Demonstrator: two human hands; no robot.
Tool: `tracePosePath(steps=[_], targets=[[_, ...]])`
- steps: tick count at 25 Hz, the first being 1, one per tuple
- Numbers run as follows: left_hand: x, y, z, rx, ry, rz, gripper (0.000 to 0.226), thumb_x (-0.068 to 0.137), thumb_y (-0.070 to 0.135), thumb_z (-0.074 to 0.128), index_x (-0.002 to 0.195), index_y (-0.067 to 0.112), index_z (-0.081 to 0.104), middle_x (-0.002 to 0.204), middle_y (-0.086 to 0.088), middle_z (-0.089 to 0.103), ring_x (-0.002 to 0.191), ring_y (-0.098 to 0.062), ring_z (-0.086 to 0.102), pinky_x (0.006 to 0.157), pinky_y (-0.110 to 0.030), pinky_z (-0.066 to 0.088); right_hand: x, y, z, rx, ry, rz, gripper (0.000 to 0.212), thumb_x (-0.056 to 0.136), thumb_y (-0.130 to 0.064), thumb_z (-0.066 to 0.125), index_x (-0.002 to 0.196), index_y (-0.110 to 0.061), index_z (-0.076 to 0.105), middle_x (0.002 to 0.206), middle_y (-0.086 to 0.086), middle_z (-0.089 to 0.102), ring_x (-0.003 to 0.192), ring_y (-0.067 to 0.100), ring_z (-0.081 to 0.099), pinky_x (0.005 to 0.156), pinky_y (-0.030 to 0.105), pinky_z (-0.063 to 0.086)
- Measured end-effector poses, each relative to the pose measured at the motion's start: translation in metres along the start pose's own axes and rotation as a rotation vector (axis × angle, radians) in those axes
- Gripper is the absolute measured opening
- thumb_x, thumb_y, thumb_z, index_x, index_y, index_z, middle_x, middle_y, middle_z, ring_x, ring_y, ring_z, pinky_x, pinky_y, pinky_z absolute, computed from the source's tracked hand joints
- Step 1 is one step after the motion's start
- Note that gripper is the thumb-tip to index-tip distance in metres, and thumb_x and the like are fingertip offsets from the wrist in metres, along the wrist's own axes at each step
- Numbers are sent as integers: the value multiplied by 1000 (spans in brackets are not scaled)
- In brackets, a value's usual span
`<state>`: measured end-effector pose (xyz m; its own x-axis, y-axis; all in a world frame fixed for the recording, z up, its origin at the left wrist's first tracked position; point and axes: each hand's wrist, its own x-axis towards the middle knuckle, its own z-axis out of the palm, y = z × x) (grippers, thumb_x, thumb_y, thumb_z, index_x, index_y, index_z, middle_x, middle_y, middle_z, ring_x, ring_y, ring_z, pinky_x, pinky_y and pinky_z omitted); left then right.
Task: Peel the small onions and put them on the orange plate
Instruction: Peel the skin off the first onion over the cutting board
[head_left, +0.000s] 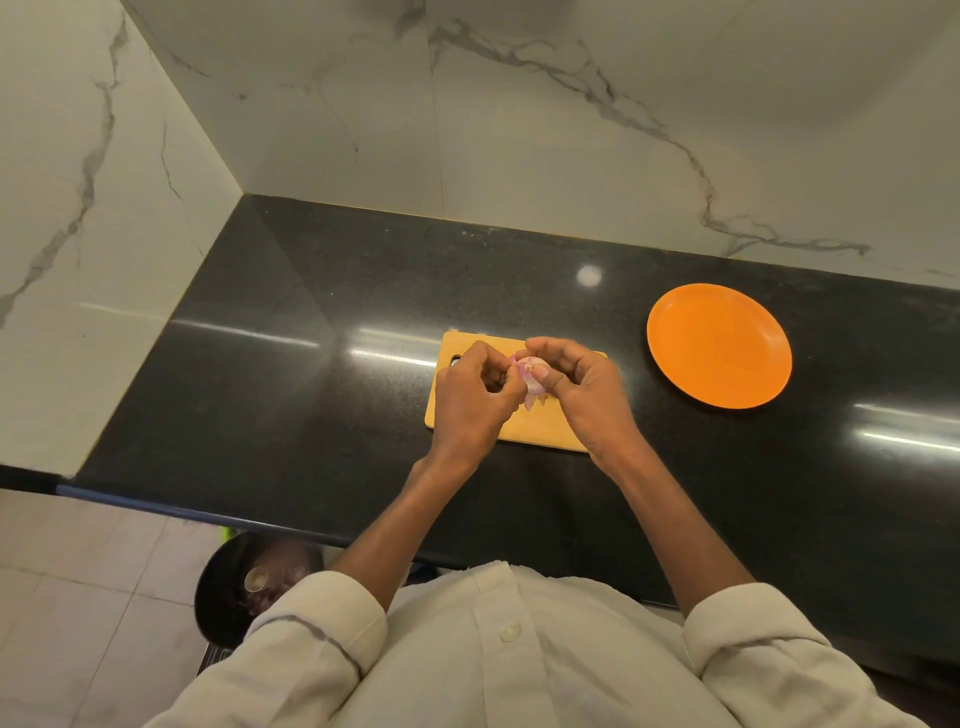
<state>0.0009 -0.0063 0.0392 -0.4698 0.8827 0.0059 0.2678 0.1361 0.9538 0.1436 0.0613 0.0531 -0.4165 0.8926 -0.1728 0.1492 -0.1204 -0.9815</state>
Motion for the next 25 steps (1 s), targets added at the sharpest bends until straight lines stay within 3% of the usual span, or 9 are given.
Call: tracePosePath(steps=[6,11,16,20,25], targets=[[1,-5,0,167,23,88,22,97,28,77,88,13,64,72,2,70,67,-21,68,65,-46,58,-4,3,6,-27,39,33,26,98,-22,75,124,-18,77,105,-4,80,105,7,73,93,26,58],[-1,-9,2,-1,33,-40,25,95,32,78,86,15,63,74,-5,73,69,-30,72,66,-51,61,-6,8,10,58,119,87,25,93,-21,80,118,-21,80,112,-8,79,111,10,71,94,29,58],[1,-9,-4,-279,-113,-155,21,101,24,75,113,7,69,104,-14,79,91,-27,80,80,-39,67,-6,13,8,176,133,121,25,93,-18,80,118,-18,80,112,0,80,111,23,74,96,40,61],[-1,-12,-8,-281,-82,-149,14,99,9,75,102,-5,74,91,-17,79,81,-29,80,75,-37,67,-7,18,15,247,140,169,22,95,-9,75,116,-17,80,122,8,77,113,26,74,94,40,63],[2,-20,-8,-247,18,-201,11,97,1,70,98,-8,63,86,-21,75,74,-34,79,75,-45,67,-4,17,22,400,126,222,18,100,-5,68,111,-14,79,129,14,73,115,32,73,83,33,64]])
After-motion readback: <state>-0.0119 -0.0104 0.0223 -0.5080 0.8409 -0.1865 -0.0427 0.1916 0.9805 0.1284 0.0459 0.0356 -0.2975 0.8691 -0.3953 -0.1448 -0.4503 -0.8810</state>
